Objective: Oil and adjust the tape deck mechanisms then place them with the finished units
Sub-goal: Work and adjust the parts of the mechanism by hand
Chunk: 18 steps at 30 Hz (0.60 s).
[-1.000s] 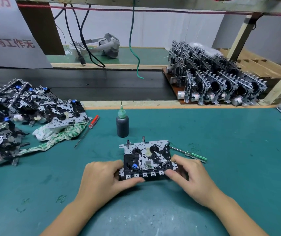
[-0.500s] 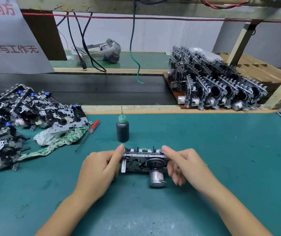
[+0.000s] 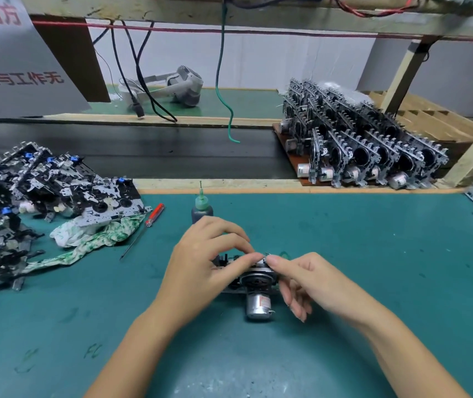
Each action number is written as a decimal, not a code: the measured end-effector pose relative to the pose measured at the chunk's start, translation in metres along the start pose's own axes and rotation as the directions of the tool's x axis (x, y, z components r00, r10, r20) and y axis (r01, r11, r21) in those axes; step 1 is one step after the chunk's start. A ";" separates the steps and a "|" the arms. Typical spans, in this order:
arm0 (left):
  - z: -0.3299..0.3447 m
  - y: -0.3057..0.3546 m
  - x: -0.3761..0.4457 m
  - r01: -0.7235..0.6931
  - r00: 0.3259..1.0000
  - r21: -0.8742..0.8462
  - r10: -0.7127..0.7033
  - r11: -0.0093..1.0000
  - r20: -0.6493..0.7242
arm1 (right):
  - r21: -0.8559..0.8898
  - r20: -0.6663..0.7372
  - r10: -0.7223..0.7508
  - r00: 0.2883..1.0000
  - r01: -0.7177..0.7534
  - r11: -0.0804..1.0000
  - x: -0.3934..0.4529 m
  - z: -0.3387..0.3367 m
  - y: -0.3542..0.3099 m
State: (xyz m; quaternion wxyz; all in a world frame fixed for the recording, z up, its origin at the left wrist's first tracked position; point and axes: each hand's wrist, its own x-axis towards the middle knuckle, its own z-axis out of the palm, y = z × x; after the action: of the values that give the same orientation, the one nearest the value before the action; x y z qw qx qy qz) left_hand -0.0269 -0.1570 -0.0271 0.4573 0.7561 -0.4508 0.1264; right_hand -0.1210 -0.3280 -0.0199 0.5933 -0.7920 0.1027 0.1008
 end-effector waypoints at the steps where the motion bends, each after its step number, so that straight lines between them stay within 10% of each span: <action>1: -0.001 -0.003 -0.002 0.008 1.000 -0.038 -0.008 0.999 -0.006 | -0.037 0.014 -0.005 1.000 0.006 0.999 0.000 -0.003 0.001; 6: -0.001 -0.009 -0.008 0.004 1.000 -0.086 -0.003 0.996 0.002 | -0.138 -0.230 -0.228 0.946 0.200 0.970 0.006 -0.005 0.013; 18: 0.001 -0.006 -0.009 -0.001 1.000 -0.045 0.002 0.999 0.005 | -0.028 -0.220 -0.305 0.927 0.307 0.951 0.011 0.014 0.021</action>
State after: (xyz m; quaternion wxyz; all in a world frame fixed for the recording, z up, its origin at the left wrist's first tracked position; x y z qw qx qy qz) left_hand -0.0270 -0.1522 -0.0368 0.4729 0.7456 -0.4552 0.1148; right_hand -0.1164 -0.3202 -0.0462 0.5892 -0.8026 0.0436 -0.0822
